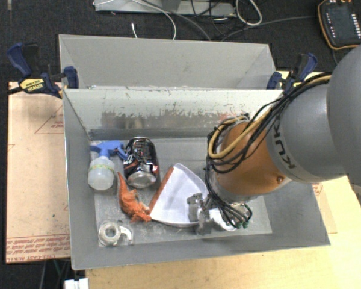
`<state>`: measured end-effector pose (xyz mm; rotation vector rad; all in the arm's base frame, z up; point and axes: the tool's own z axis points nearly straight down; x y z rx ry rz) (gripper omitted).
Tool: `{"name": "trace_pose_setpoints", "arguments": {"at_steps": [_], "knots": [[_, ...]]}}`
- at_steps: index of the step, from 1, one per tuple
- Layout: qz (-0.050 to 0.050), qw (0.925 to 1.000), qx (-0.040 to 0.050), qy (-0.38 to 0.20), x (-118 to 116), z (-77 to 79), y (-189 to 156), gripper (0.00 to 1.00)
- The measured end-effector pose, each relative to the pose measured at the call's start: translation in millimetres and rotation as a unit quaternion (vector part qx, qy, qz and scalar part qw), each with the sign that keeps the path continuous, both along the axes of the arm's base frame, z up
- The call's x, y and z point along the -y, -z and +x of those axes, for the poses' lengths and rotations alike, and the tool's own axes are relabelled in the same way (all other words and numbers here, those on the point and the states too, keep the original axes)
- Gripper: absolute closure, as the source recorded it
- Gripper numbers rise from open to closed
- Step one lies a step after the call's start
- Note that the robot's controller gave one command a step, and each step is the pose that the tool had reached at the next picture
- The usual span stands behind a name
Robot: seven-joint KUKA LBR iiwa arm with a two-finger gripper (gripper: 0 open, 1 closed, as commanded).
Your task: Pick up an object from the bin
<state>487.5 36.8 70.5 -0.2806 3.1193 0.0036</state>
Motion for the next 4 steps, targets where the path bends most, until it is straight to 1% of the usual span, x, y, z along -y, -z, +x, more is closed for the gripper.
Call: {"name": "trace_pose_setpoints", "arguments": {"at_steps": [2, 3, 4], "knots": [[0.0, 1.0, -0.0003, -0.001, -0.5, -0.3, -32.6, 1.0], [0.0, 1.0, -0.0043, -0.001, -0.7, -2.4, -61.9, 1.0], [0.0, 1.0, -0.0028, -0.001, -1.1, -1.3, -93.9, 1.0]]}}
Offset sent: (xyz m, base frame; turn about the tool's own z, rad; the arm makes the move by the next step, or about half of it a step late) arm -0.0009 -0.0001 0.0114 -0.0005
